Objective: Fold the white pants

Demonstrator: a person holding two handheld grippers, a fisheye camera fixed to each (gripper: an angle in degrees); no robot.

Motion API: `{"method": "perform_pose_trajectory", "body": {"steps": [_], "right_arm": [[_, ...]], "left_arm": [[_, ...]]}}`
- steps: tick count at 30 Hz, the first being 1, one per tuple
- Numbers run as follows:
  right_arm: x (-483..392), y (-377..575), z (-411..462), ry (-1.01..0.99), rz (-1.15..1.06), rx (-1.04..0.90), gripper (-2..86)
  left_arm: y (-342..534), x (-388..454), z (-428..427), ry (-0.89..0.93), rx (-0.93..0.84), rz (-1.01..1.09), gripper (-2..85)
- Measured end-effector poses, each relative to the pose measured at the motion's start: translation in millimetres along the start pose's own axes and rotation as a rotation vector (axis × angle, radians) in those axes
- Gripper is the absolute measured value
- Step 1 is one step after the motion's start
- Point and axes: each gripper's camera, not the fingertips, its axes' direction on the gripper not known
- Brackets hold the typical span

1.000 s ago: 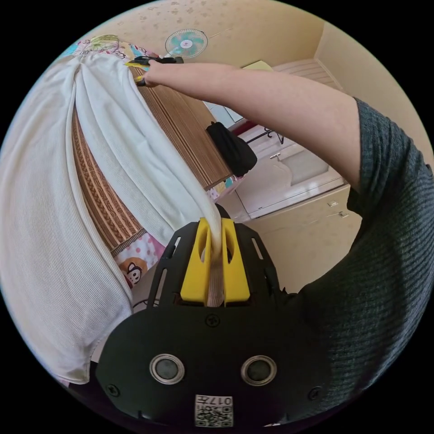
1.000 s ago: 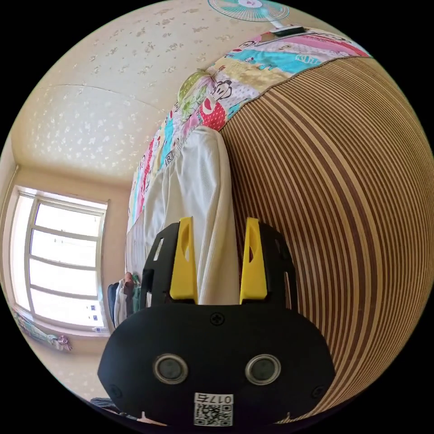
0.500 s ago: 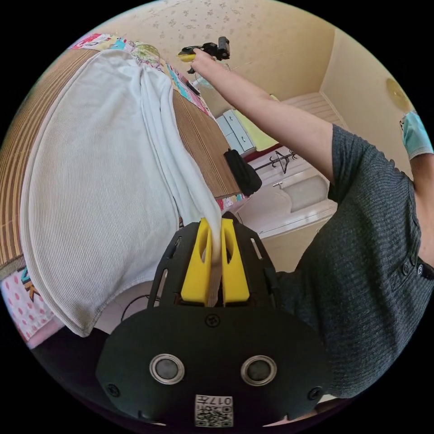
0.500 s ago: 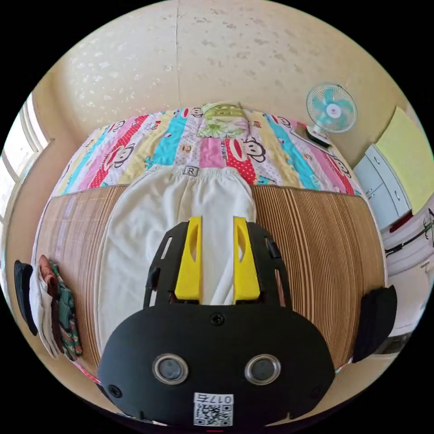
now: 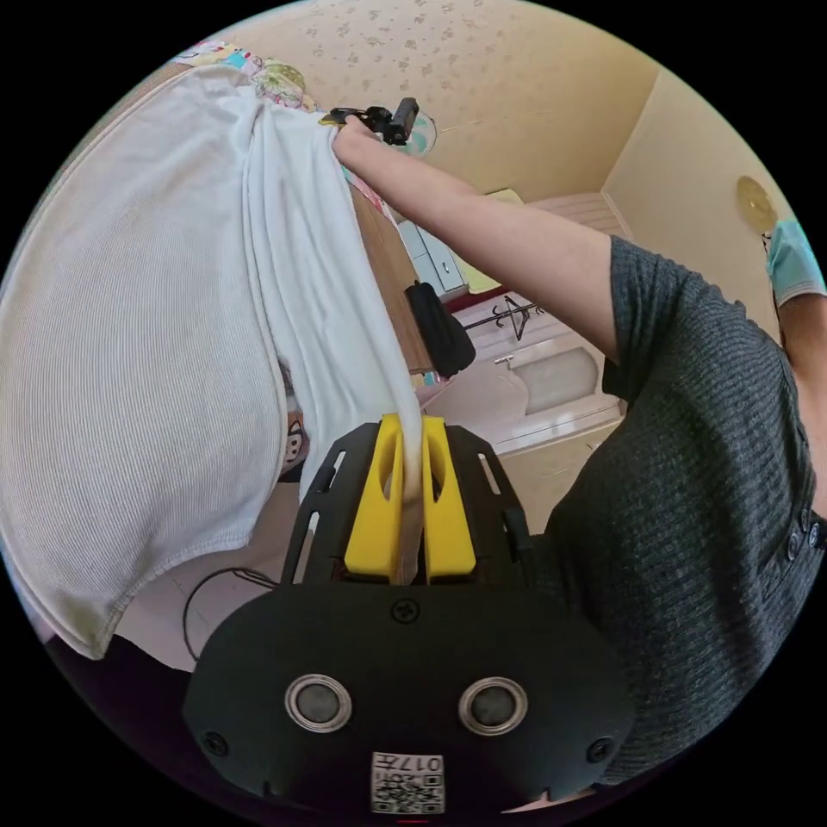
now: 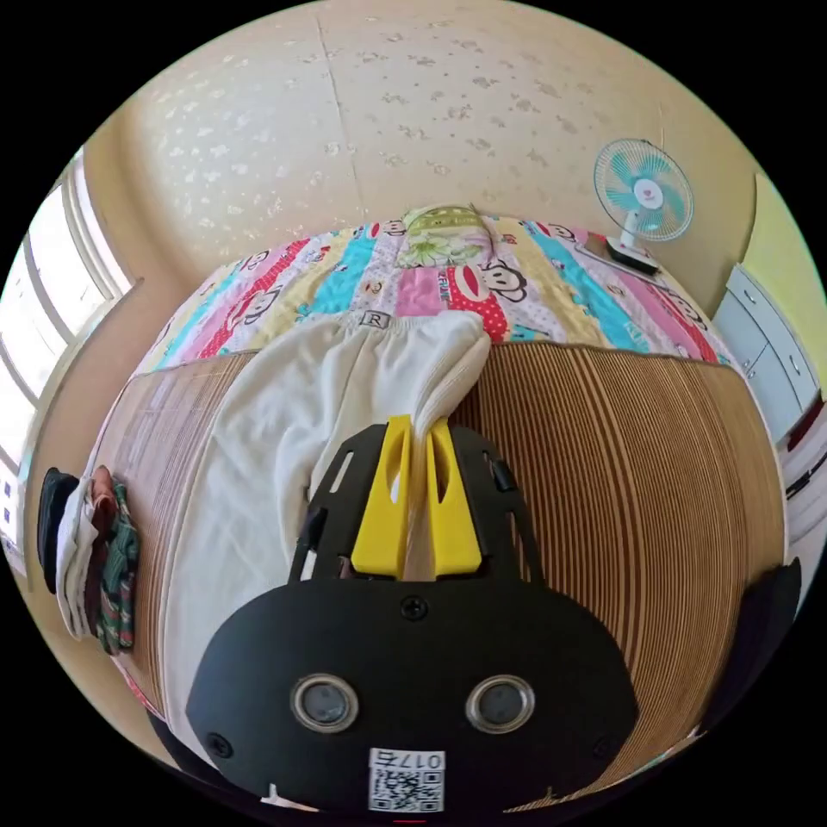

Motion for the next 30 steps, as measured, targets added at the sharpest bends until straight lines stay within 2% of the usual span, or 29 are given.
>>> {"method": "perform_pose_trajectory", "body": {"steps": [3, 5, 6, 9, 11, 14, 16, 20, 23, 27, 30], "right_arm": [[-59.8, -35.3, -0.9, -0.288, -0.014, 0.009, 3.8], [-81.4, -52.4, 27.1, -0.473, 0.002, -0.111, 5.3], [-82.0, -52.2, 34.2, -0.496, 0.018, -0.148, 5.8], [-58.7, -17.6, 34.7, -0.568, 0.155, -0.174, 7.4], [-36.8, 37.2, 8.8, -0.710, 0.053, -0.168, 6.0], [-2.6, 137.3, -31.2, -0.754, -0.095, -0.268, 4.7], [22.7, 205.3, -56.1, -0.732, -0.118, -0.361, 4.8], [65.0, 343.6, -118.4, -0.733, -0.031, -0.448, 6.8], [64.8, 411.8, -137.1, -0.719, -0.022, -0.516, 7.9], [84.2, 448.3, -151.8, -0.756, 0.147, -0.422, 9.9], [90.1, 448.0, -154.5, -0.716, 0.116, -0.466, 10.2]], "left_arm": [[15.5, 1.9, -58.3, 0.032, 0.131, -0.041, 3.7], [27.3, 2.9, -94.0, -0.033, 0.206, -0.076, 3.7], [33.6, 2.6, -114.5, -0.113, 0.233, -0.096, 3.8], [37.0, -10.8, -147.2, -0.316, 0.181, -0.219, 4.5], [34.9, -17.6, -156.5, -0.385, 0.138, -0.257, 5.0], [28.0, -20.3, -161.2, -0.371, 0.094, -0.243, 5.1], [22.5, -16.4, -163.6, -0.399, 0.064, -0.236, 5.0], [14.8, -9.3, -166.5, -0.466, 0.020, -0.248, 5.0], [6.8, -4.1, -167.8, -0.505, -0.016, -0.256, 5.0], [-9.6, -8.0, -169.3, -0.514, -0.123, -0.286, 4.9], [-19.0, -14.2, -180.5, -0.462, -0.171, -0.327, 4.9]]}}
